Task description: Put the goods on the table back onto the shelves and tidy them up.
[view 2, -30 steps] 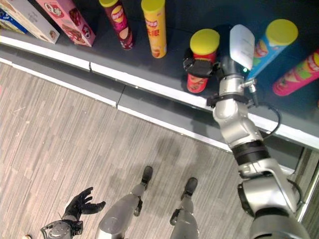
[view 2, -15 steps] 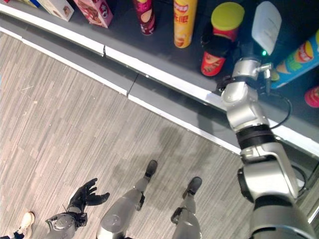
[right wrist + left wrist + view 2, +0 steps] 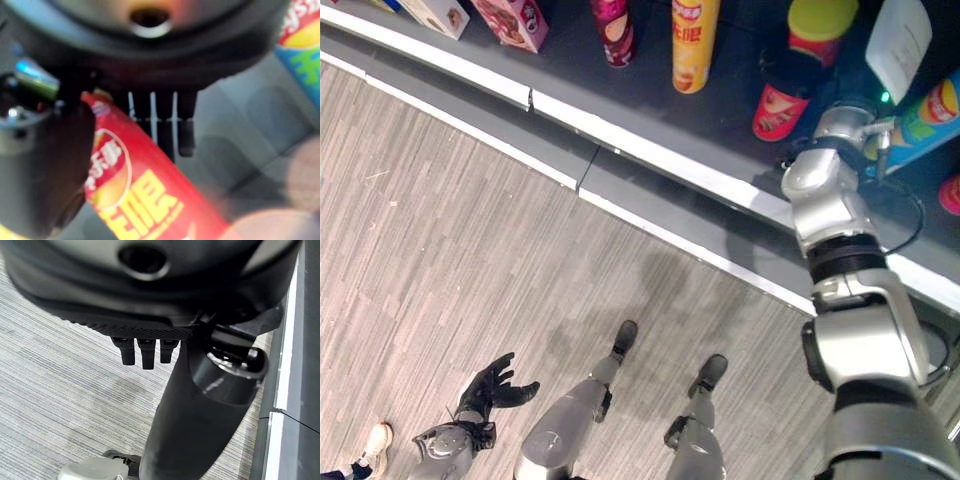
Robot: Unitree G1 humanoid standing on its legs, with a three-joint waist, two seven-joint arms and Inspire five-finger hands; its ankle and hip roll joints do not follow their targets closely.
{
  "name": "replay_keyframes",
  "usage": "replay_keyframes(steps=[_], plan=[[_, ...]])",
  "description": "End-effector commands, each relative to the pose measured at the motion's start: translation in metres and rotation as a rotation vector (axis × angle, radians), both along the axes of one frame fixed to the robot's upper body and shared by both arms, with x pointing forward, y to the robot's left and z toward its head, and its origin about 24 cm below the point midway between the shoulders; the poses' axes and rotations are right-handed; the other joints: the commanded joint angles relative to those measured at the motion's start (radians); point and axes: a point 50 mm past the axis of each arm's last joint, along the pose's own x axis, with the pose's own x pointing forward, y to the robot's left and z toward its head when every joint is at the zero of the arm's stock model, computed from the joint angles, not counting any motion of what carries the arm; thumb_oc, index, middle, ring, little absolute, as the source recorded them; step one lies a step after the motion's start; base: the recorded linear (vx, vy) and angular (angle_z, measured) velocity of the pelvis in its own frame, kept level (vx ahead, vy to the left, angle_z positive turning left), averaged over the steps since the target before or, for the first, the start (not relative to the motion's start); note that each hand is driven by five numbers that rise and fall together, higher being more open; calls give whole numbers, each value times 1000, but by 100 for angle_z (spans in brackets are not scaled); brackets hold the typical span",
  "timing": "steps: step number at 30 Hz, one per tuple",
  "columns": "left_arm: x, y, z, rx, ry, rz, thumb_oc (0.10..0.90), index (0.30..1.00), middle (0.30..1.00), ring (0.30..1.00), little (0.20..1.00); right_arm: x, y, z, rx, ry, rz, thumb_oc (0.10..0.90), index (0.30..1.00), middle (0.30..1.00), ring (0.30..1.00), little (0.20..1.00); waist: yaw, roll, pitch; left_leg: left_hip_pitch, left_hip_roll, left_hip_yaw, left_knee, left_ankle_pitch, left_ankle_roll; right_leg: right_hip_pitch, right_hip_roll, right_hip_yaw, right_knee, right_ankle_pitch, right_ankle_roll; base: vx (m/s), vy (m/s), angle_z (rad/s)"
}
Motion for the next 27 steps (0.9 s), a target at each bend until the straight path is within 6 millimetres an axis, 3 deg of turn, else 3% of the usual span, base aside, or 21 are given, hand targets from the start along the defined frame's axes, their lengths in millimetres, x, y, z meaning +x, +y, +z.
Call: replay_keyframes(steps=[1, 4, 5, 6, 27], plan=[[-4, 16, 4, 83, -10, -10, 800, 900, 900, 900, 900, -25, -2, 62, -110, -226, -25, 400, 300, 300, 300, 300, 30, -19, -62, -41, -11, -67, 3, -50, -59, 120, -63, -32, 14, -115, 111, -5, 0, 4], [-4, 16, 4, 82, -10, -10, 800, 900, 900, 900, 900, -23, -3, 59, -86, -225, -18, 400, 300, 300, 300, 300, 30, -16, -62, -43, -13, -70, 3, -49, -60, 119, -63, -35, 14, -116, 111, -4, -7, 5], [-5, 16, 4, 80, -10, -8, 800, 900, 900, 900, 900, -23, -2, 59, -86, -225, -18, 623, 634, 634, 634, 634, 30, -16, -62, -43, -13, -71, 3, -48, -60, 120, -63, -36, 14, -117, 111, -4, -14, 10], [-4, 16, 4, 79, -9, -8, 800, 900, 900, 900, 900, -23, -2, 59, -90, -224, -15, 800, 900, 900, 900, 900, 29, -15, -62, -43, -13, -71, 3, -48, -60, 120, -64, -39, 14, -117, 111, -6, -9, 10], [0, 17, 6, 95, -16, -15, 800, 900, 900, 900, 900, -23, -9, 57, -135, -189, -87, 800, 900, 900, 900, 900, 18, -22, -72, -49, -10, -69, 3, -47, -65, 118, -66, -46, 14, -113, 112, -1, -1, 1]])
